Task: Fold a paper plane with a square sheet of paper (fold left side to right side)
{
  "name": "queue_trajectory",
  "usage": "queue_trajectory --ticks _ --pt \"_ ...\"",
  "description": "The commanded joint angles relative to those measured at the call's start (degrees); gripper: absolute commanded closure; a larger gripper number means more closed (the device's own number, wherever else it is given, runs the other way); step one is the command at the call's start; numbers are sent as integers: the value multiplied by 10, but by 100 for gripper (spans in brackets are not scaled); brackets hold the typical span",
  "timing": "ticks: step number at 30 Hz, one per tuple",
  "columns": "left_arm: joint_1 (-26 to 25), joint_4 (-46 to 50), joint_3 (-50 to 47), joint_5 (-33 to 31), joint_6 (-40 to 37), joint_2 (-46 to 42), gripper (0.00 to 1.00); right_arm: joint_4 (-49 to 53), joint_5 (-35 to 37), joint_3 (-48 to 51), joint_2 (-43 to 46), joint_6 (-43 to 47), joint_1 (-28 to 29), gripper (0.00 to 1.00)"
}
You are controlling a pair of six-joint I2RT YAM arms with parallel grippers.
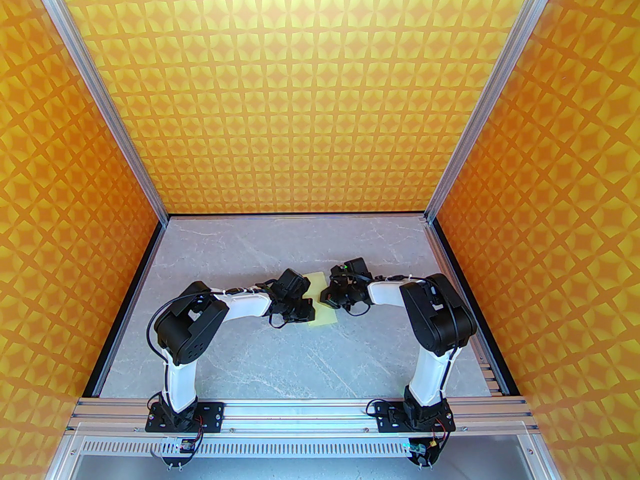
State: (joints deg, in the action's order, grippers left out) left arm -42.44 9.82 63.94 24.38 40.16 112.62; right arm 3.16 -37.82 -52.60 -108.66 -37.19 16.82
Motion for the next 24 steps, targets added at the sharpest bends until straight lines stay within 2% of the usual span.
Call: queue_trajectory --ticks 1,11,20,24 --pt "-9 106 -24 -39 -14 40 100 14 84 0 -31 19 -42 100" --pt "-10 114 -17 -39 -23 40 100 20 88 -7 -22 22 -90 100" --pt "-11 117 -6 -36 -26 36 100 68 94 -5 63 41 -85 100" --pt "-11 118 -1 -34 -27 36 100 71 79 1 79 41 -51 100"
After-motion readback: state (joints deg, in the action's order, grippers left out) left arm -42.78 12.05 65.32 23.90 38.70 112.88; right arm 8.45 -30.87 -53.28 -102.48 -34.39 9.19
